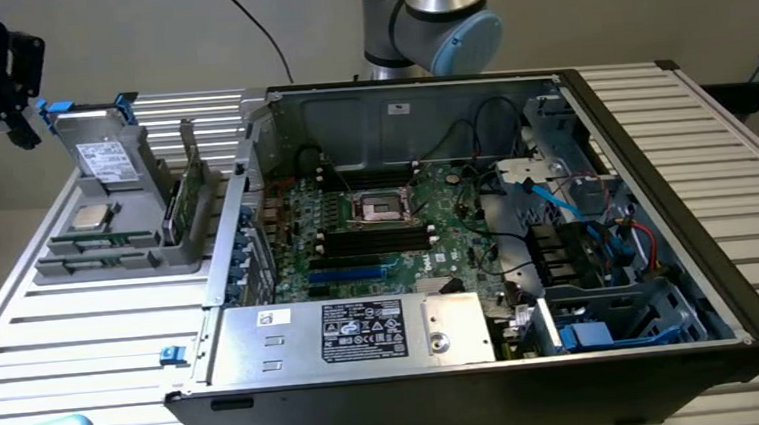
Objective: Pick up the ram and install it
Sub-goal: 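Pick up the ram and move it above insertion slot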
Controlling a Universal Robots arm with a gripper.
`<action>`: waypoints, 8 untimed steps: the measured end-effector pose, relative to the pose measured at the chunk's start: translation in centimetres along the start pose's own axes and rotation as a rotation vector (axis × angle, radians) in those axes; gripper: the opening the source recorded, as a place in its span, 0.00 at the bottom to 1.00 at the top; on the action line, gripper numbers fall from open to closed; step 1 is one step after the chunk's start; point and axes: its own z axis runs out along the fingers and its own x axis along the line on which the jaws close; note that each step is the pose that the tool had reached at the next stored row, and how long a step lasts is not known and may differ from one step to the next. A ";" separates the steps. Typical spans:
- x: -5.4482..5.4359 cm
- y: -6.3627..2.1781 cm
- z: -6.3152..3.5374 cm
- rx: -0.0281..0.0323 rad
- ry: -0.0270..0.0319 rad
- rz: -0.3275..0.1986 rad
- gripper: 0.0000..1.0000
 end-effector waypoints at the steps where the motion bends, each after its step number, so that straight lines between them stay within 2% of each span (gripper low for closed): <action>1: 0.0 0.00 0.00 -0.0001 0.0016 -0.018 0.11; 8: 0.0 0.00 0.03 -0.0003 0.0124 -0.144 0.11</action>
